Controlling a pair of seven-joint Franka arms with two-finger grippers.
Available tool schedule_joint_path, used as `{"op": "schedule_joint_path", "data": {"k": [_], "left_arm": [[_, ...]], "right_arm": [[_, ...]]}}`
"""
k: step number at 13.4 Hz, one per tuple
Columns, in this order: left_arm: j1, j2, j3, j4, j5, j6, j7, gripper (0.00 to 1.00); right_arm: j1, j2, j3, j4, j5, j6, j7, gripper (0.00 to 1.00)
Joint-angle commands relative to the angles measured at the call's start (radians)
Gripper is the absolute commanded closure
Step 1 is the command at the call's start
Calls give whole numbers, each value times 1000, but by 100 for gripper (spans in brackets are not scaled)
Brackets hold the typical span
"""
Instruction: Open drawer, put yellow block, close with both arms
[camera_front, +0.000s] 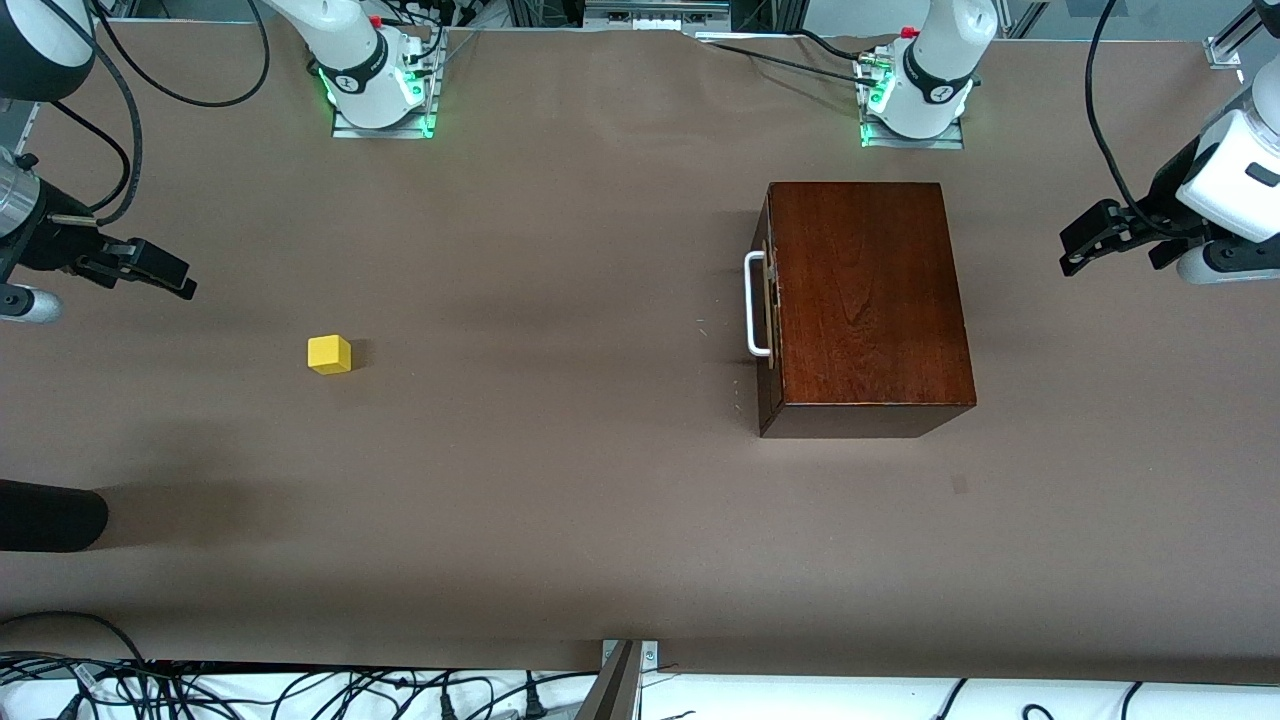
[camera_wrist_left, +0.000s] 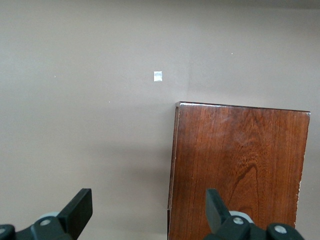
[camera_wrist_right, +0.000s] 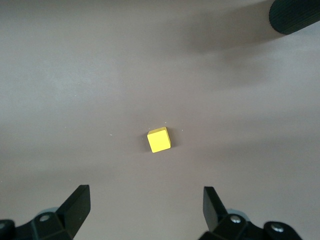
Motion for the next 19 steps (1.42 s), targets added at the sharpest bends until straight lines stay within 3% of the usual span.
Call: {"op": "schedule_joint_path", "data": {"k": [1, 19], "left_arm": [[8, -19, -10, -6, 11, 14, 17, 0], [8, -10, -4, 30, 1, 11, 18, 0]], "right_arm": [[-11, -2, 5, 15, 17, -15, -3, 0], [-11, 2, -3, 16, 19, -13, -3, 0]]}}
